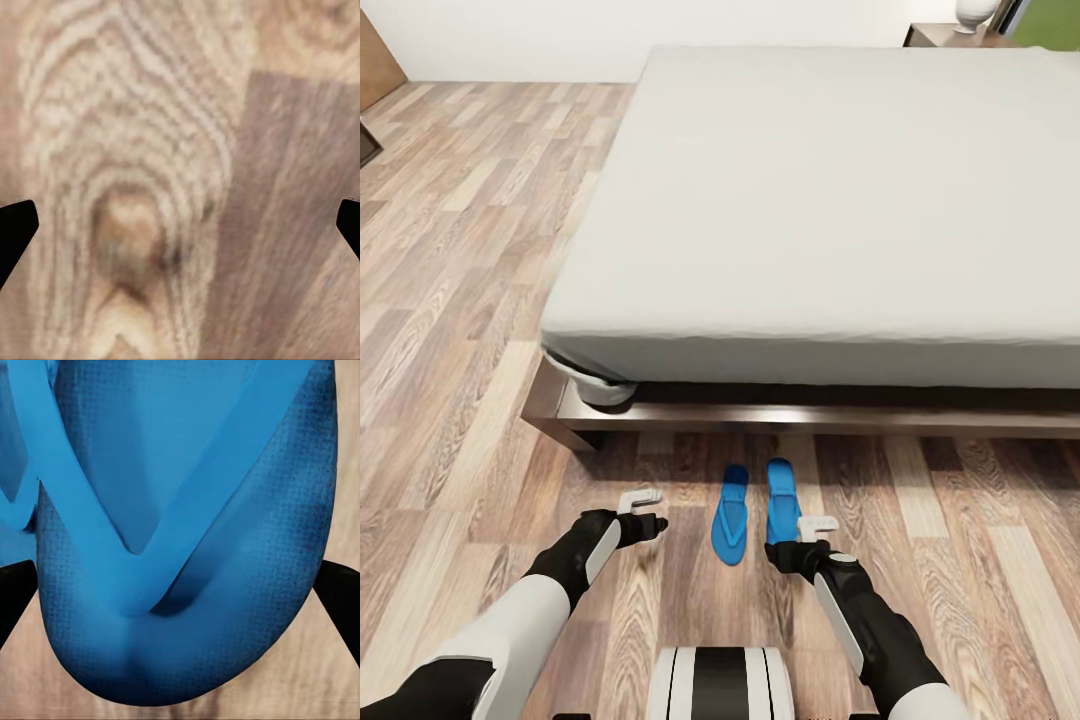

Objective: In the bedroom, move the book from the bed onto either nightstand, and place the two sandals side by side next to the bed.

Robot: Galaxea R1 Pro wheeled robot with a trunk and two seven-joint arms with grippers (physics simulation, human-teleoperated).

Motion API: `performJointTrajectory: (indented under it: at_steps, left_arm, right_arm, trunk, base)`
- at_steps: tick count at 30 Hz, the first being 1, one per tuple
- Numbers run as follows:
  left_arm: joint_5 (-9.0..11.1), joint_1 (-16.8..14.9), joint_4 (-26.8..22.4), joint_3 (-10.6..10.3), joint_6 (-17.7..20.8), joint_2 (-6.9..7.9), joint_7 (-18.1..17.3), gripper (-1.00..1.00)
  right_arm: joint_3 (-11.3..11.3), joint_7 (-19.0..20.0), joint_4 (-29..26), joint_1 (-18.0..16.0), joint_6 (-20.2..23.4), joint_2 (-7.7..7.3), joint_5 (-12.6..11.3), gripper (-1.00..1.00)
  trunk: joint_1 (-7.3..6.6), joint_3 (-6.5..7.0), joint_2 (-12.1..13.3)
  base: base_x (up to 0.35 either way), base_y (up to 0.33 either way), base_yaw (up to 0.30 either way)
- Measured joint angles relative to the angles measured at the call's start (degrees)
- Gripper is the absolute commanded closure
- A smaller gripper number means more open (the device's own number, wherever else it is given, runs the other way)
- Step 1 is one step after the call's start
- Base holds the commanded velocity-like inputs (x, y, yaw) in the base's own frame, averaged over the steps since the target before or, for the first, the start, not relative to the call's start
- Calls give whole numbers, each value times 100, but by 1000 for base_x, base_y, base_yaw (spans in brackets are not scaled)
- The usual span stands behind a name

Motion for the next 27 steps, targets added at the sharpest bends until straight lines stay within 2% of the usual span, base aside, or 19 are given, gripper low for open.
performJointTrajectory:
  at_steps: [6,11,27]
  left_arm:
    - [0,1,-5,1,3,-11,0,-100]
    - [0,0,-5,1,5,-12,-1,-100]
    - [0,-1,-8,4,0,-3,8,-100]
  right_arm:
    - [6,-6,10,-7,1,0,0,100]
    - [5,-7,2,-12,1,-1,8,100]
    - [7,-5,-3,-17,35,-2,11,100]
  trunk:
    - [16,-133,-8]
    - [21,-177,-11]
    - [20,-178,-11]
  base:
    - [0,1,0]
    - [0,0,0]
    - [66,0,0]
